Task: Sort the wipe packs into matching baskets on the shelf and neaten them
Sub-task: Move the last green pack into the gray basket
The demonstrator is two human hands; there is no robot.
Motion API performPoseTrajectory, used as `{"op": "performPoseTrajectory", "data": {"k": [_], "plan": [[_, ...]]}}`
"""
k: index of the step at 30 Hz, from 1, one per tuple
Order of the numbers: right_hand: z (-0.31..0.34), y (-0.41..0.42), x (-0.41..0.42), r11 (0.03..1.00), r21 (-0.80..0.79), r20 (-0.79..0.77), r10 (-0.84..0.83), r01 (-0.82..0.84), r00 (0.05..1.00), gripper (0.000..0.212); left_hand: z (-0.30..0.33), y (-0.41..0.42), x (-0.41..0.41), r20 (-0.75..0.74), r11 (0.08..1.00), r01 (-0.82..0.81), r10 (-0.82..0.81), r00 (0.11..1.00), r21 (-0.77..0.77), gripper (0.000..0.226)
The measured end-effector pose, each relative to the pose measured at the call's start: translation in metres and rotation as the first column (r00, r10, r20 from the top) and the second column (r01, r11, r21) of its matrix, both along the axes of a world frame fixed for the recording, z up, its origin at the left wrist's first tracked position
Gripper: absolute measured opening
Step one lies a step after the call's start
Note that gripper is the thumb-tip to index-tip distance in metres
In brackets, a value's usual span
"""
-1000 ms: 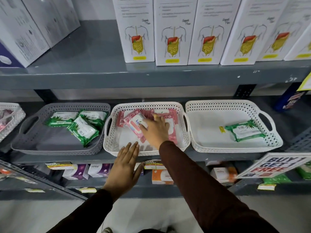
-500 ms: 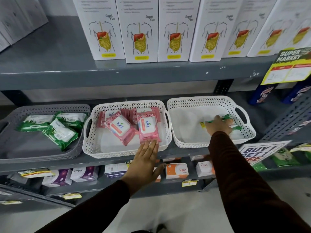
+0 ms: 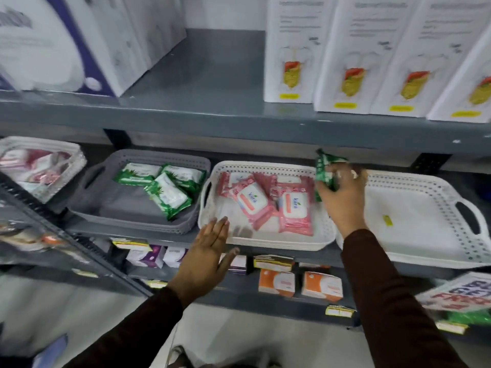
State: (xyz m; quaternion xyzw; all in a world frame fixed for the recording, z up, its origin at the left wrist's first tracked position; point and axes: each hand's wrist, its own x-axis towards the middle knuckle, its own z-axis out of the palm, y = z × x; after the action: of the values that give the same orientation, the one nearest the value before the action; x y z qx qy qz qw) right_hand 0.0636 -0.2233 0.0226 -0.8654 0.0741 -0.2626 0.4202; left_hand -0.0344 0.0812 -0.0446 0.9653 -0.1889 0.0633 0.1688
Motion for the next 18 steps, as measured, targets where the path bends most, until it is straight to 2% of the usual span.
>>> {"op": "performPoseTrajectory", "data": {"k": [4,9,14,18], "plan": [[0.000,0.100,0.015,0.944,-0.042,-0.026,0.328,-0.329,0.944,0.032,0.006,0.072,0.006,-0.038,0.985,-0.172,0.173,0.984,0.011,0.070],[-0.007,0.241,0.027,0.777,-0.121,-0.105,0.609,-0.618,0.786,0.037,0.011,0.164,0.006,-0.112,0.949,-0.309,0.314,0.943,0.059,0.086],[-0.016,0.347,0.043,0.614,-0.168,-0.270,0.724,-0.771,0.635,0.032,0.011,0.237,0.006,-0.110,0.946,-0.311,0.320,0.941,0.089,0.094],[-0.030,0.409,0.066,0.548,-0.305,-0.369,0.686,-0.779,0.627,0.039,0.017,0.264,0.007,-0.083,0.958,-0.265,0.274,0.958,0.105,0.092]]}}
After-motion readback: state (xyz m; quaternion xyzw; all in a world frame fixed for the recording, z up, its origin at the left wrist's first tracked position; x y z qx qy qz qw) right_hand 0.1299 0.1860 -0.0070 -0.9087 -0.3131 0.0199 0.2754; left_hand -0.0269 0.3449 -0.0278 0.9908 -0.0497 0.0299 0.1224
